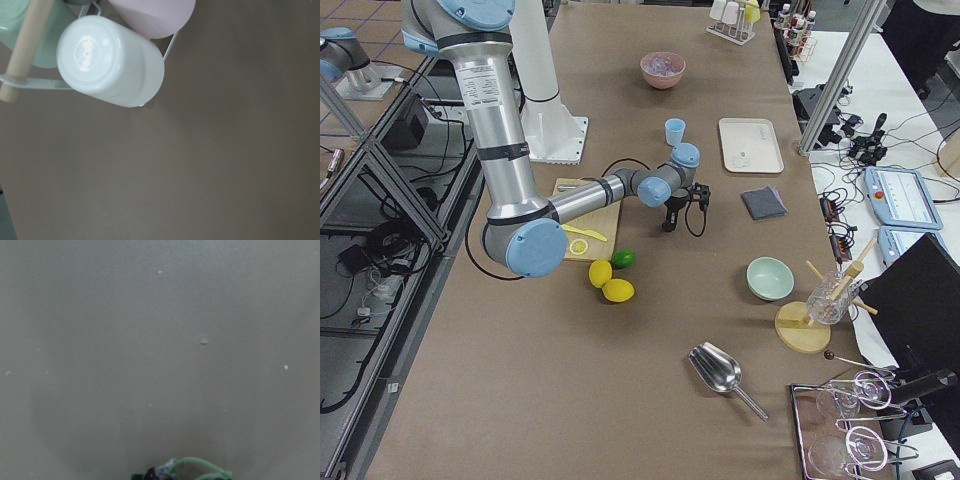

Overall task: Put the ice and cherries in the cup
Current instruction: 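Lift the cherries with the right gripper off the table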

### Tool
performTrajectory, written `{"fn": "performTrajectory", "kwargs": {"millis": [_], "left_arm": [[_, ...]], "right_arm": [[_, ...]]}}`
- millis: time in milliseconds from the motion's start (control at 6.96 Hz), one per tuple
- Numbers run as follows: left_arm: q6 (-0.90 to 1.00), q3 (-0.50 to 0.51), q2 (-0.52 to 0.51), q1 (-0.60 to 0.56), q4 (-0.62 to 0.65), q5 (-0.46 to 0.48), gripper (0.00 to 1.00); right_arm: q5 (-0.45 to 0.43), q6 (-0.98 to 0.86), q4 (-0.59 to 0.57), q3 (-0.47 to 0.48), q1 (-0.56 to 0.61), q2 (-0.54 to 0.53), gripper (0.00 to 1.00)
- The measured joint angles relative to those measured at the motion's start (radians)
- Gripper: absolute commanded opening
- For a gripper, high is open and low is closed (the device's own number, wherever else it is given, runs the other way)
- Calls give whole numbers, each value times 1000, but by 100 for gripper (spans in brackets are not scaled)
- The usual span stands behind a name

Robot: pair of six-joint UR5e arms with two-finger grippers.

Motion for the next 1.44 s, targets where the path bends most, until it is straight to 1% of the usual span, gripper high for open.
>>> {"fn": "performTrajectory", "kwargs": {"millis": [144,575,1150,1438], "left_arm": [[0,0,0,0,0,0,97],[0,0,0,0,0,0,97],[-1,-1,0,0,0,0,97],[-2,-2,-1,0,0,0,97]], "right_arm": [[1,0,0,2,0,0,31],[8,4,-1,9,7,6,27],[90,31,-9,37,51,26,26],[108,83,-12,60,56,48,26]]}}
